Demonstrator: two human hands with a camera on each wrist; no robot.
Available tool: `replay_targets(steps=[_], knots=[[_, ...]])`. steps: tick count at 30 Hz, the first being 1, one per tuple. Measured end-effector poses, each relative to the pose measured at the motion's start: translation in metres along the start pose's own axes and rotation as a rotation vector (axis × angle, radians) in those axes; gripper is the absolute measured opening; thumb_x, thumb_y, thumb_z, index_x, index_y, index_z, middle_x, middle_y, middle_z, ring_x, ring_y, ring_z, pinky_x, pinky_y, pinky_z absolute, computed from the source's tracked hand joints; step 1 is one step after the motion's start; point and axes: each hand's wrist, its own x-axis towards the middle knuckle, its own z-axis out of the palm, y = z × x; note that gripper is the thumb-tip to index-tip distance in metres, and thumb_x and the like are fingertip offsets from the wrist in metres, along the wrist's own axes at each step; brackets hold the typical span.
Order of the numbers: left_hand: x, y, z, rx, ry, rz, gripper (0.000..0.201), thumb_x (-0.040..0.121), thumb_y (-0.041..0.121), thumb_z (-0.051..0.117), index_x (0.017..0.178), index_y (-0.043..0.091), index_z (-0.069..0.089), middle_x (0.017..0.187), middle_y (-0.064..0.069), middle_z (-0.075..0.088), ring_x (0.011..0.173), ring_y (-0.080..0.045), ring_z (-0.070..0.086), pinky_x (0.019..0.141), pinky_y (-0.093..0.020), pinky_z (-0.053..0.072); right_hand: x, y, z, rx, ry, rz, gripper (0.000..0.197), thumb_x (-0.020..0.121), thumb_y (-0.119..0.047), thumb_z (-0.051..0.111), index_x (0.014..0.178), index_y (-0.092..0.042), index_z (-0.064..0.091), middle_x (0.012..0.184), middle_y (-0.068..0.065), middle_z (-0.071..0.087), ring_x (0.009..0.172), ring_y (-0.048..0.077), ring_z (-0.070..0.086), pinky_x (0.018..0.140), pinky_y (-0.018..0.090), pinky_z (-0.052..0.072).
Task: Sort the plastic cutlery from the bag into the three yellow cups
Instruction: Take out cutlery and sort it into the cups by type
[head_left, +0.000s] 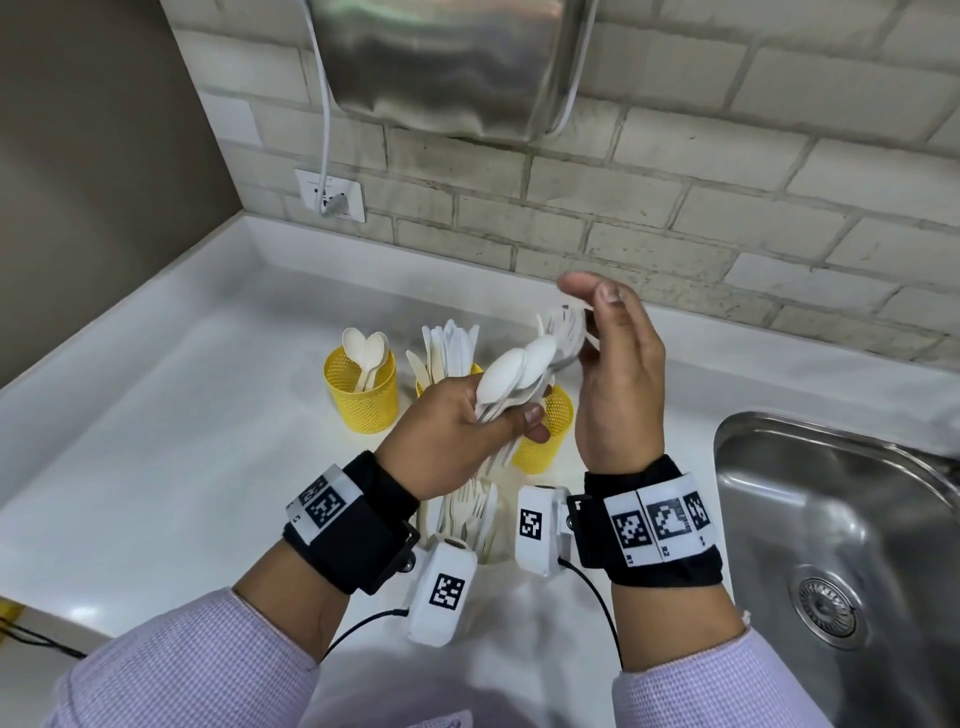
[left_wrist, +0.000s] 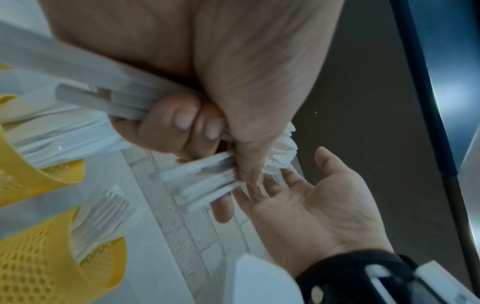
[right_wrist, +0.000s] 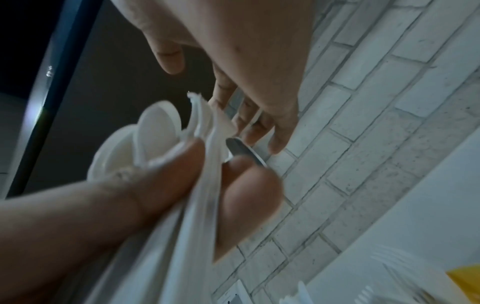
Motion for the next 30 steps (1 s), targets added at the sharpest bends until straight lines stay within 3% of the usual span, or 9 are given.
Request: replay_targets(steps=[2, 4, 8, 11, 14, 19, 25, 27, 30], knots=[[0.0, 0.004, 0.0, -0.115, 0.054, -0.025, 0.021, 0.102, 0.022, 0.061, 0.112, 0.01, 0.075, 0.097, -0.001, 0.078, 0.061, 0.002, 0.063, 0.061, -0.015, 0.048, -0.001, 0.0, -0.003, -0.026, 0.063, -0.023, 0.032, 0.09, -0.045, 0.058, 0.107, -0.02, 0.069, 0.118, 0.0, 0.07, 0.115, 0.023, 0.063, 0.103, 0.039, 0.049], [0.002, 0.004, -0.002, -0.245, 0.103, -0.091, 0.023, 0.103, 0.023, 0.059, 0.119, 0.012, 0.071, 0.096, -0.007, 0.078, 0.042, -0.014, 0.038, 0.041, -0.02, 0.028, -0.004, -0.002, -0.006, -0.107, 0.126, -0.068, 0.02, 0.089, -0.035, 0.063, 0.102, -0.02, 0.066, 0.111, 0.007, 0.068, 0.098, 0.014, 0.063, 0.092, 0.032, 0.051], [0.007, 0.003, -0.004, -0.365, 0.189, -0.156, 0.019, 0.103, 0.03, 0.058, 0.113, 0.021, 0.071, 0.089, -0.007, 0.079, 0.042, -0.014, 0.027, 0.041, -0.019, 0.023, -0.012, -0.005, -0.006, -0.236, 0.04, -0.105, 0.004, 0.091, -0.008, 0.068, 0.089, -0.009, 0.066, 0.089, 0.004, 0.066, 0.074, 0.005, 0.058, 0.069, 0.012, 0.046], [0.008, 0.003, -0.002, -0.386, 0.242, -0.152, 0.024, 0.102, 0.026, 0.06, 0.081, 0.021, 0.07, 0.052, 0.003, 0.054, 0.038, -0.012, 0.028, 0.04, -0.02, 0.023, -0.021, -0.001, 0.003, -0.479, -0.115, -0.142, 0.005, 0.084, -0.019, 0.074, 0.083, -0.02, 0.069, 0.09, -0.003, 0.065, 0.078, 0.01, 0.063, 0.068, 0.018, 0.05], [0.01, 0.002, -0.001, -0.349, 0.279, -0.189, 0.031, 0.103, 0.014, 0.057, 0.073, 0.012, 0.06, 0.05, -0.005, 0.036, 0.04, -0.015, 0.026, 0.042, -0.023, 0.021, -0.026, 0.002, 0.014, -0.603, -0.182, -0.128, 0.009, 0.084, -0.023, 0.077, 0.09, -0.019, 0.072, 0.09, -0.006, 0.061, 0.079, 0.006, 0.06, 0.068, 0.009, 0.044], [0.008, 0.003, -0.003, -0.183, 0.291, -0.147, 0.039, 0.097, -0.004, 0.053, 0.069, 0.019, 0.065, 0.048, -0.005, 0.049, 0.039, -0.018, 0.041, 0.041, -0.025, 0.031, -0.026, 0.002, 0.028, -0.706, -0.186, -0.118, 0.027, 0.084, -0.046, 0.076, 0.088, -0.021, 0.067, 0.08, -0.007, 0.058, 0.075, 0.006, 0.057, 0.068, 0.019, 0.043], [0.006, 0.0, 0.002, 0.111, 0.391, 0.014, 0.017, 0.083, 0.028, 0.053, 0.072, 0.033, 0.064, 0.066, -0.007, 0.072, 0.061, -0.024, 0.069, 0.054, -0.04, 0.056, -0.025, 0.001, 0.038, -0.813, -0.161, -0.033, 0.042, 0.078, -0.057, 0.077, 0.079, -0.025, 0.051, 0.072, -0.011, 0.056, 0.068, 0.009, 0.055, 0.06, 0.026, 0.039], [0.005, 0.001, 0.002, 0.168, 0.391, 0.034, 0.015, 0.083, 0.029, 0.053, 0.077, 0.039, 0.061, 0.073, -0.009, 0.074, 0.067, -0.02, 0.069, 0.061, -0.036, 0.056, -0.026, 0.002, 0.039, -0.807, -0.162, -0.058, 0.039, 0.081, -0.053, 0.076, 0.079, -0.023, 0.05, 0.069, -0.012, 0.054, 0.066, 0.01, 0.055, 0.06, 0.027, 0.041], [0.005, -0.003, 0.001, 0.252, 0.396, 0.093, 0.016, 0.09, 0.027, 0.064, 0.096, 0.042, 0.061, 0.081, 0.019, 0.068, 0.079, 0.012, 0.065, 0.068, -0.009, 0.05, -0.029, 0.004, 0.042, -0.781, -0.146, -0.088, 0.036, 0.086, -0.049, 0.07, 0.085, -0.018, 0.051, 0.07, -0.007, 0.06, 0.066, 0.016, 0.061, 0.061, 0.034, 0.05]])
